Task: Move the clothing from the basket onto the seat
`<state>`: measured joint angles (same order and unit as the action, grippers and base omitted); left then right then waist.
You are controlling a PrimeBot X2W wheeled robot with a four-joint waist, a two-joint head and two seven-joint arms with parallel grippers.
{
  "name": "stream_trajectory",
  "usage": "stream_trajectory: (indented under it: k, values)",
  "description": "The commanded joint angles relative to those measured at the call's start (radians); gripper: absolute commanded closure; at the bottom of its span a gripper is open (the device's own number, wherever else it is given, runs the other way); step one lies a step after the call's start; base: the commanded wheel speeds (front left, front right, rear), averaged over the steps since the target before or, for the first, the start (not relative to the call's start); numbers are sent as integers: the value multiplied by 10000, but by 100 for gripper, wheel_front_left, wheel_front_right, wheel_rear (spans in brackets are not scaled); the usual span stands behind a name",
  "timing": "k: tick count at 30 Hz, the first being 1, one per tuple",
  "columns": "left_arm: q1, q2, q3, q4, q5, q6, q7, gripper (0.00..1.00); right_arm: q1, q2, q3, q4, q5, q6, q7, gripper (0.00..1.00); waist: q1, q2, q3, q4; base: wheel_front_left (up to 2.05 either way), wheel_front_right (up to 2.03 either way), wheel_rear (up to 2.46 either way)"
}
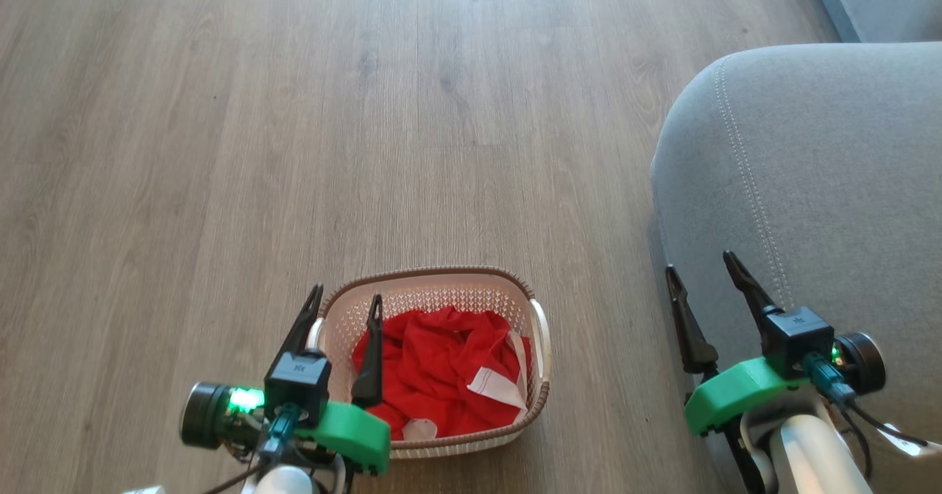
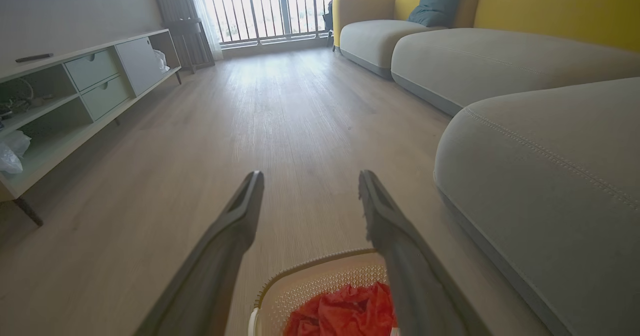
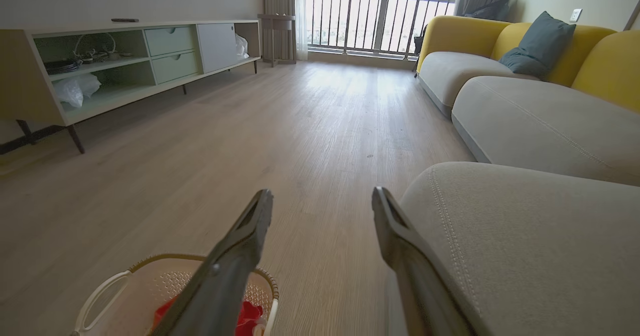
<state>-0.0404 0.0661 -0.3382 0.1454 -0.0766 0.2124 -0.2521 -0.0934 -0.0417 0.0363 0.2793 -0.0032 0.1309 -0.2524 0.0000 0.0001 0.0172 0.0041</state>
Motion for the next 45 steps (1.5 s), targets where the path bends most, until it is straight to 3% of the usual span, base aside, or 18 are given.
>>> stream_trajectory:
  k: [1, 9, 28, 32, 45]
  values:
    - [-266, -59, 418, -247, 2, -70, -97, 0, -516, -86, 214, -241, 53, -2, -93, 0, 0, -1, 11, -1, 0, 0, 0]
    - [-286, -139, 681, 39, 67, -320, -97, 0, -584, -86, 212, -36, 70, -2, -93, 0, 0, -1, 21, -2, 0, 0, 0]
    - [-389, -157, 646, 88, -86, -418, -97, 0, -715, -85, 118, -111, 85, -2, -93, 0, 0, -1, 369, -36, 0, 0, 0]
    - [-528, -157, 572, 273, -160, -500, -97, 0, -827, -85, 33, -49, -12, -2, -93, 0, 0, -1, 867, -114, 0, 0, 0]
    - [-2402, -77, 347, 1157, 565, -1210, -97, 0, -1699, -85, -355, -251, 114, -2, -93, 0, 0, -1, 4218, -1057, 0, 0, 0]
